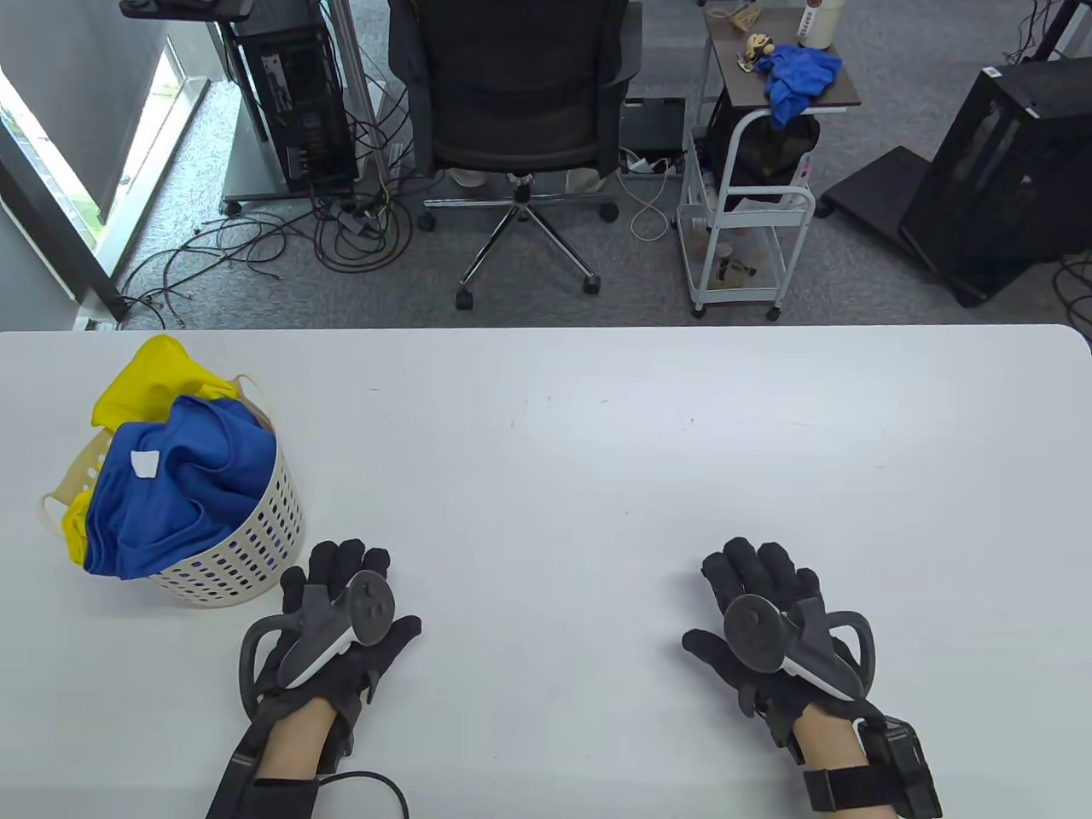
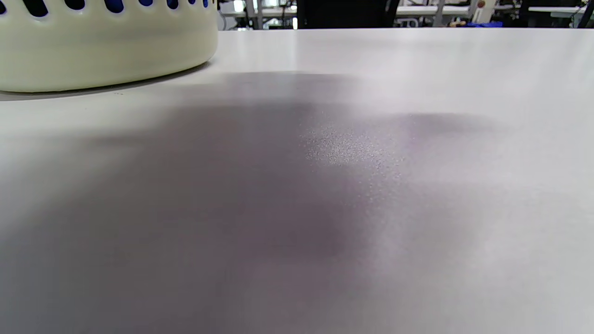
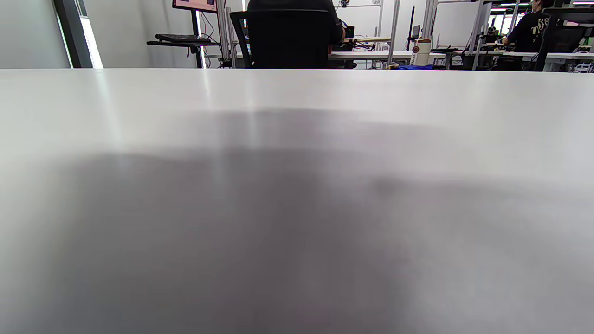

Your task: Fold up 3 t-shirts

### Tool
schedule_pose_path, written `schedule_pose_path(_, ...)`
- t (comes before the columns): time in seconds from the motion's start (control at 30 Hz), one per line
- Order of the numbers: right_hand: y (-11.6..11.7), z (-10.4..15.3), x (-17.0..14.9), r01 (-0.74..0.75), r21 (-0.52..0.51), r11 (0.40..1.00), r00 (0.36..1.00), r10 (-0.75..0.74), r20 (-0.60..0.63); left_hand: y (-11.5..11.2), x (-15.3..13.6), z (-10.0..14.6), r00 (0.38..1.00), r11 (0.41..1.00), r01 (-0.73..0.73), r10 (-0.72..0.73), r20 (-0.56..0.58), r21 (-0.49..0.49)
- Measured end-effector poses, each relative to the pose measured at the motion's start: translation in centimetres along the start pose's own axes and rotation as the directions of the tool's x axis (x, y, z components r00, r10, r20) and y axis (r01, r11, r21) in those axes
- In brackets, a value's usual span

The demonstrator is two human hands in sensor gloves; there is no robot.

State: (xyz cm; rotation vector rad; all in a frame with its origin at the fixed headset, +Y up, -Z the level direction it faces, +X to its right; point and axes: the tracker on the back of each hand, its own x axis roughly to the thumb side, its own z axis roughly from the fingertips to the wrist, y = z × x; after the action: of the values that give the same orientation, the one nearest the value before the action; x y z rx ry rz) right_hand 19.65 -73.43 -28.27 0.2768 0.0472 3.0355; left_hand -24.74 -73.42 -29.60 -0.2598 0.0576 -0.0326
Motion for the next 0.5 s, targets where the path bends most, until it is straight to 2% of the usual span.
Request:
schedule_pose_path(0.1, 0.0, -0.1, 0.0, 0.017, 0.017, 1.000, 1.000, -0.017, 0.002, 0.5, 0.1, 0.3, 1.000, 1.000, 0.007, -0.007, -0.019, 0.000)
schedule_pose_path(0.17, 0.0, -0.1, 0.0, 0.024, 0.019, 1.000, 1.000, -0.024, 0.002, 1.7, 0.1, 0.9, 0.997, 0.999, 0.037, -0.034, -0.068, 0.036)
schedule_pose_path(0.23, -0.2, -0.1, -0.1, 0.032, 0.015, 0.999, 0.999, -0.032, 0.002, 4.2, -0.3, 1.4, 0.981, 0.979, 0.150, -0.130, -0.142, 0.140)
schedule_pose_path(0.3, -0.2, -0.2, -0.1, 0.030, 0.021, 0.999, 1.000, -0.030, -0.004, 6.4, -1.0, 1.8, 0.967, 0.959, 0.217, -0.185, -0.177, 0.183)
schedule_pose_path(0.37, -0.1, -0.3, -0.2, 0.025, 0.031, 0.999, 1.000, -0.024, -0.008, 8.6, -2.0, 2.2, 0.963, 0.955, 0.218, -0.177, -0.202, 0.202)
schedule_pose_path(0.43, -0.1, -0.4, -0.3, 0.027, 0.034, 0.999, 1.000, -0.027, -0.012, 10.7, -3.1, 2.7, 0.975, 0.963, 0.150, -0.107, -0.194, 0.224)
schedule_pose_path(0.5, -0.2, -0.3, -0.3, 0.032, 0.031, 0.999, 0.999, -0.031, -0.015, 12.3, -4.0, 3.3, 0.970, 0.951, 0.161, -0.104, -0.217, 0.262)
